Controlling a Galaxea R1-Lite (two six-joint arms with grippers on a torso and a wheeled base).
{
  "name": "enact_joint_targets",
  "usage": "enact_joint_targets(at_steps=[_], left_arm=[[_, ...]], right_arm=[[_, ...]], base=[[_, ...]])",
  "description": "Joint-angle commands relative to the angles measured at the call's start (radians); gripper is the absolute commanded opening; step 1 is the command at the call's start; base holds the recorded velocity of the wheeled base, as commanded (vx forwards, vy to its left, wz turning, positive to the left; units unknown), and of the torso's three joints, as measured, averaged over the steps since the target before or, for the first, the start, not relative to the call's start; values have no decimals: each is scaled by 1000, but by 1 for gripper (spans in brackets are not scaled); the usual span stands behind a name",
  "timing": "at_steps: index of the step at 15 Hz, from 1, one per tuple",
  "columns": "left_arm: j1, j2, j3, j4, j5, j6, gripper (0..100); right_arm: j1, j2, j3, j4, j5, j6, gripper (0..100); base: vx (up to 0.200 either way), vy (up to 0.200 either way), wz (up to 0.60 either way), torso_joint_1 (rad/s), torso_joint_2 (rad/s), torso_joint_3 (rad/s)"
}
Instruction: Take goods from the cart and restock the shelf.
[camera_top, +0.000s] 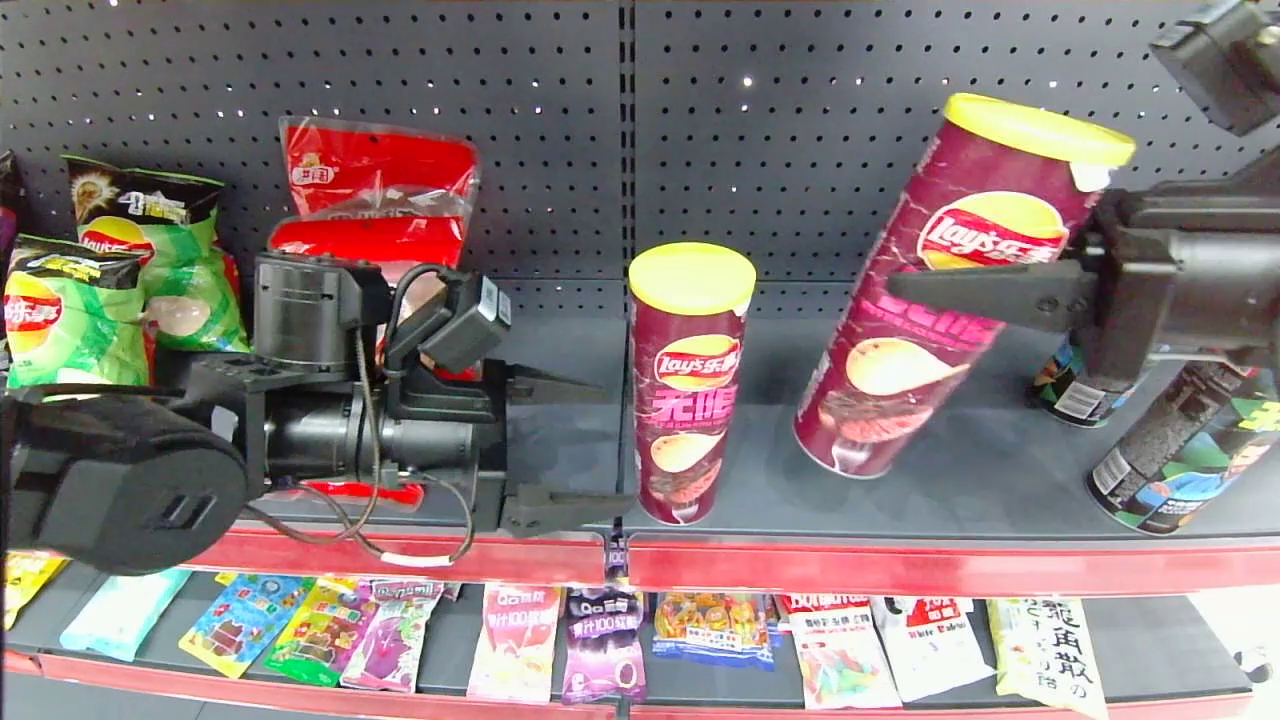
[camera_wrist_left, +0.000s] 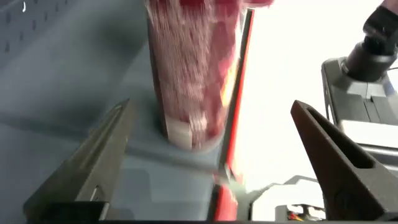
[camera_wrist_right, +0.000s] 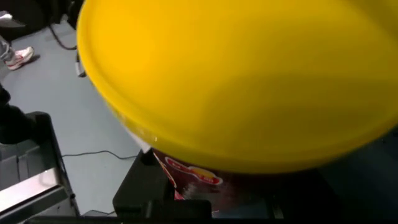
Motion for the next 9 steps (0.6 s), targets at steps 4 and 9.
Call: enact_joint_targets(at_steps=[4,9], left_arm=[[35,-98,94,-1,0,0,100],[71,-130,101,0,24,-4,100]], right_arm=[[-19,262,-216,-5,-1,-1,0],[-13,481,-429,-3,1,-14,0]], base=[[0,0,0,0,0,0],[0,0,0,0,0,0]])
